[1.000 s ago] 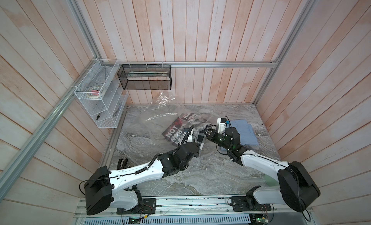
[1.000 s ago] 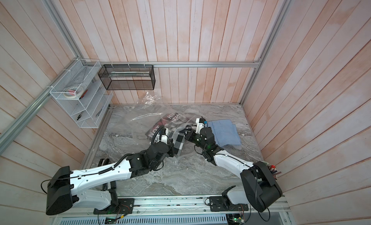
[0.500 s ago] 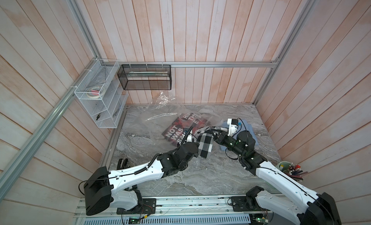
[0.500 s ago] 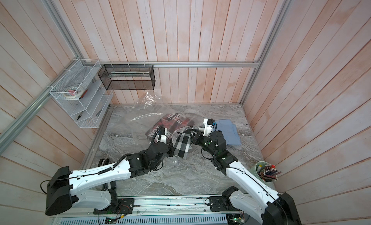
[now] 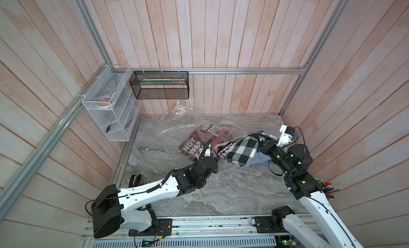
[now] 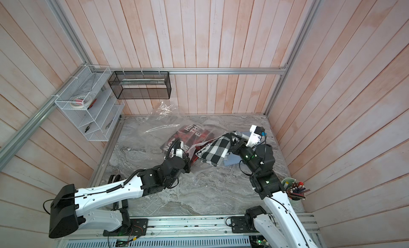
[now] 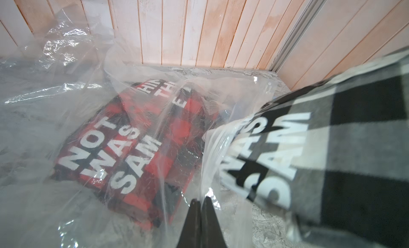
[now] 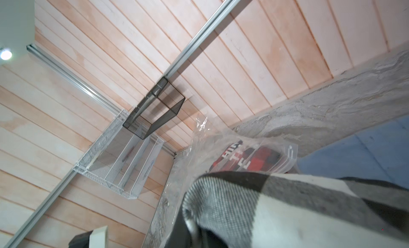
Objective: Take the shirt out of the vacuum bag
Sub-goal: Place the shirt at the center of the board.
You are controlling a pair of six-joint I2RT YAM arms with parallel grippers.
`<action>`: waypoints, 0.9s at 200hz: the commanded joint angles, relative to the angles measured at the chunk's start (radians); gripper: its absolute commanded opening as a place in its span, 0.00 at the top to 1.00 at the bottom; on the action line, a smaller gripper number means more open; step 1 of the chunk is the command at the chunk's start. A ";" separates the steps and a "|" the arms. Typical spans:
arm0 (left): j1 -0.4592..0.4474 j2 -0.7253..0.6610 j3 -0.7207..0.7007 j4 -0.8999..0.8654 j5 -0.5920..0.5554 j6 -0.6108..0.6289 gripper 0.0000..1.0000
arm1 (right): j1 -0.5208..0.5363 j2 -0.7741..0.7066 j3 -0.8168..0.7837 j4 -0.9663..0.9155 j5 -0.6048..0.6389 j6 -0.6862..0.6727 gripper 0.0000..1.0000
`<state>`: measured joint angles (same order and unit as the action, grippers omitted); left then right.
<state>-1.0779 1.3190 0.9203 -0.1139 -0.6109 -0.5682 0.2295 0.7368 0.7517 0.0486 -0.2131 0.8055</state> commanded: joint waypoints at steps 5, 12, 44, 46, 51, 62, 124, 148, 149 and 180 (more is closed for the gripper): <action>0.007 -0.028 -0.022 -0.015 -0.027 -0.017 1.00 | -0.167 0.027 0.047 0.095 -0.180 0.069 1.00; 0.007 -0.030 -0.026 -0.016 -0.027 -0.018 1.00 | -0.203 0.044 0.059 0.112 -0.199 0.084 1.00; 0.006 -0.038 -0.041 -0.021 -0.027 -0.033 1.00 | -0.314 0.138 0.100 0.213 -0.239 0.159 1.00; 0.007 -0.038 -0.042 -0.020 -0.025 -0.033 1.00 | -0.318 0.145 0.101 0.221 -0.239 0.163 1.00; 0.006 -0.039 -0.041 -0.022 -0.024 -0.034 1.00 | -0.327 0.164 0.103 0.238 -0.240 0.172 1.00; 0.006 -0.041 -0.042 -0.027 -0.022 -0.036 1.00 | -0.342 0.207 0.107 0.274 -0.228 0.179 1.00; 0.007 -0.091 -0.067 -0.055 -0.057 -0.036 1.00 | -0.387 0.491 0.160 0.479 -0.269 0.249 1.00; 0.007 -0.131 -0.082 -0.088 -0.093 -0.036 1.00 | -0.391 0.554 0.164 0.542 -0.261 0.262 1.00; 0.007 -0.133 -0.083 -0.088 -0.093 -0.036 1.00 | -0.391 0.556 0.164 0.545 -0.259 0.263 1.00; 0.013 -0.199 -0.126 -0.110 -0.121 -0.043 1.00 | -0.389 0.628 0.211 0.583 -0.269 0.282 1.00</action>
<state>-1.0748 1.1690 0.8314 -0.1818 -0.6693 -0.5888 -0.1539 1.3384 0.8837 0.4850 -0.4561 1.0649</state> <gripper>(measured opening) 0.055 0.075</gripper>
